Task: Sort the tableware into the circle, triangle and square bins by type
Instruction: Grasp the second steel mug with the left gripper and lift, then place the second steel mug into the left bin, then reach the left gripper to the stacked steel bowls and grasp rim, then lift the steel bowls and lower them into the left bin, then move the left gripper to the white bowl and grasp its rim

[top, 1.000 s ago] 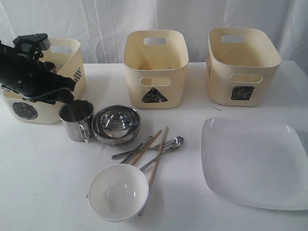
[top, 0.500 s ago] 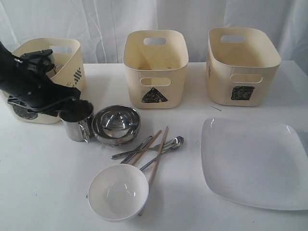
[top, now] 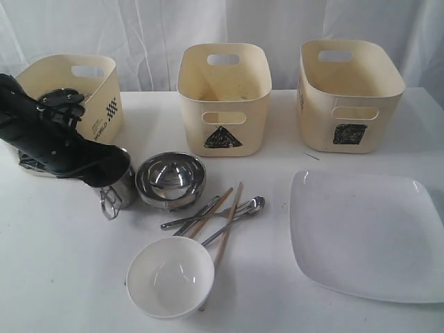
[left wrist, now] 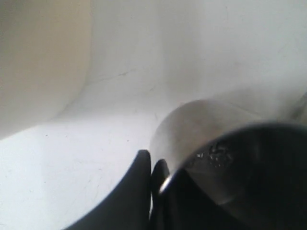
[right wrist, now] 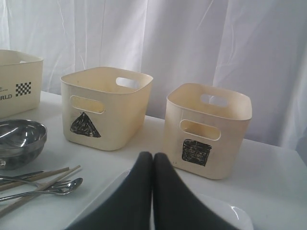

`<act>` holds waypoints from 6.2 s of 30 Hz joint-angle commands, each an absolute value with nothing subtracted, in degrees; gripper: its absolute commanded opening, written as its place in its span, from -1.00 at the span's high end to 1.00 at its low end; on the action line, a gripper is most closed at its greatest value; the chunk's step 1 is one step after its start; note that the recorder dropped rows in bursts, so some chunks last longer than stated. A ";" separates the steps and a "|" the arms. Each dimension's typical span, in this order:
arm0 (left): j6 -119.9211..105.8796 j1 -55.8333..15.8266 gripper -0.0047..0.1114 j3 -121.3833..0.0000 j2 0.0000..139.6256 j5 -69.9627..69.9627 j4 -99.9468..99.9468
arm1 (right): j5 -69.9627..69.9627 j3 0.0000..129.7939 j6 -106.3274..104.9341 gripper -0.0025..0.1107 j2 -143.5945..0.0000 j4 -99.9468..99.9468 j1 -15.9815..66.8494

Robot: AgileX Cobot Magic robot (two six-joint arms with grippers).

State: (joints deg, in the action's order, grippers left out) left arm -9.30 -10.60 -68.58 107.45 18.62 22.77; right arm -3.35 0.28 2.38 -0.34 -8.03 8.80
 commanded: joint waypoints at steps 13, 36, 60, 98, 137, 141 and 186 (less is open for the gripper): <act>-4.83 -6.81 0.92 -85.49 88.13 30.33 -8.01 | -3.20 0.00 2.73 0.96 0.00 -8.18 8.67; 0.00 0.68 0.14 -93.49 116.57 10.28 -2.48 | -3.20 0.00 2.73 0.96 0.00 -8.18 8.67; -2.73 -12.90 0.25 -91.68 99.34 37.74 1.03 | -3.20 0.00 2.71 0.96 0.00 -8.05 8.67; -3.46 -24.62 0.92 -84.87 109.86 31.38 3.55 | -3.20 0.00 2.71 0.96 0.00 -8.05 8.67; -14.88 1.48 0.16 -96.03 109.52 25.76 20.64 | -3.20 0.00 2.71 0.96 0.00 -8.05 8.67; -26.23 1.48 0.17 -96.03 107.55 28.89 34.13 | -3.20 0.00 2.71 0.96 0.00 -7.94 8.67; -29.47 -29.22 -0.03 -46.63 77.01 30.34 34.45 | -3.20 0.00 3.71 0.96 0.00 -7.96 8.67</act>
